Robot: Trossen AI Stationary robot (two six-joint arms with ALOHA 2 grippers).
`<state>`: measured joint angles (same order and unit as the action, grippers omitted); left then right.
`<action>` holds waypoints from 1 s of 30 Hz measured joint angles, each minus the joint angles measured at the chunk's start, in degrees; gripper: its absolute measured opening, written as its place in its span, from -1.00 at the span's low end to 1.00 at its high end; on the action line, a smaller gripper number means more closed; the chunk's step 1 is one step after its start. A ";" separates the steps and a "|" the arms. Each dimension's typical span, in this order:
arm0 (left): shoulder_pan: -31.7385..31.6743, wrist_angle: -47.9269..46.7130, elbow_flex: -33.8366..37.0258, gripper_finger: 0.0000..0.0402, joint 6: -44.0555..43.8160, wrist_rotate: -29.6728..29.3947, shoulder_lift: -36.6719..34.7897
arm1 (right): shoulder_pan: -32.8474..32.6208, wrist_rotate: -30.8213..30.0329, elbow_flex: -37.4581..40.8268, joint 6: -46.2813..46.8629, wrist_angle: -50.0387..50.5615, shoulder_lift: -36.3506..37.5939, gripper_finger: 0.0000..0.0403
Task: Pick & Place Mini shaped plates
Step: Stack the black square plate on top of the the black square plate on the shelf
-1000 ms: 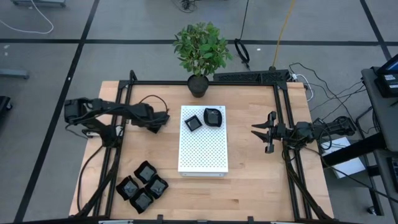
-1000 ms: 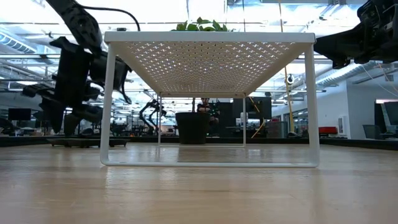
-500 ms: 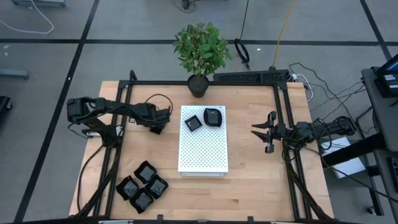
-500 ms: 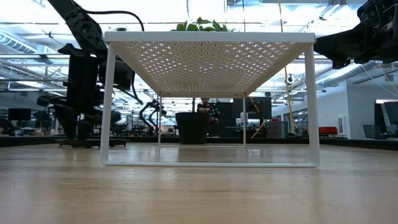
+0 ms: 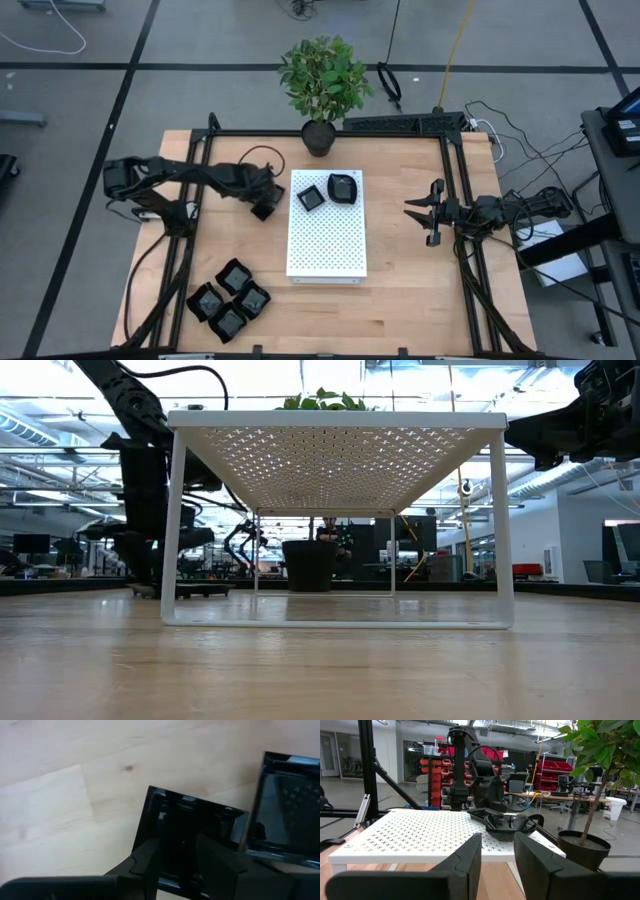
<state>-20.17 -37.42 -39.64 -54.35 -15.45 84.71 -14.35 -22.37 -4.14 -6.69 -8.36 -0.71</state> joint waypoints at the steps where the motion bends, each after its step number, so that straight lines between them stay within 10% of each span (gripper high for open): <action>1: -0.60 -0.45 0.00 -0.35 0.11 0.18 -0.35 | 0.00 0.00 0.00 0.00 0.00 -0.02 -0.49; 30: -10.88 -5.41 0.04 -0.35 9.63 6.22 -2.71 | 0.00 0.00 0.02 0.01 0.02 -0.02 -0.49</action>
<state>-31.05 -42.83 -39.59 -44.72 -9.23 82.00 -14.35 -22.37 -4.12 -6.68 -8.34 -0.73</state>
